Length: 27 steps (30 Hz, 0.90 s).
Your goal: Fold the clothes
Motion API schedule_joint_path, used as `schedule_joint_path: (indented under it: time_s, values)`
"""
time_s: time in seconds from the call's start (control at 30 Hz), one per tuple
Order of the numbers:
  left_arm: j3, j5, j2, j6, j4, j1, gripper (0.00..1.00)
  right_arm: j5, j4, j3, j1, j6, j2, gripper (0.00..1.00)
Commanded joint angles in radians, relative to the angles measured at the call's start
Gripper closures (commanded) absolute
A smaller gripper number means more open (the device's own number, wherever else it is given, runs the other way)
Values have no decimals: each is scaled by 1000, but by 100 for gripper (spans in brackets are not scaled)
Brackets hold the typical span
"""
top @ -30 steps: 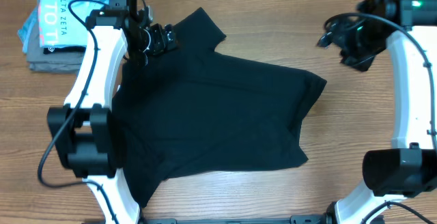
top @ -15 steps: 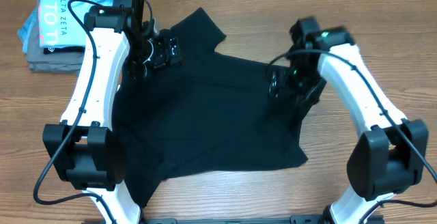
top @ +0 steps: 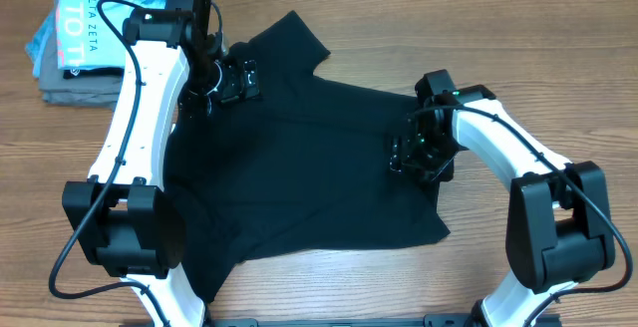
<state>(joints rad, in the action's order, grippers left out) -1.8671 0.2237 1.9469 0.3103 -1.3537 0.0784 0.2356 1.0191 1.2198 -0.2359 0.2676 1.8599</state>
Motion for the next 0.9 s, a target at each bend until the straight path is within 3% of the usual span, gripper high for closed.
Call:
schedule_joint_path:
  time_s: [0.0, 0.2, 0.87]
  values:
    - [-5, -18, 11, -19, 1, 1, 0, 16, -38, -15, -27, -2, -1, 26]
    - [-5, -18, 11, -19, 0, 1, 0, -17, -77, -21, -44, 26, 0, 30]
    - [8, -24, 11, -19, -2, 1, 0, -61, -88, -23, -44, 28, 17, 30]
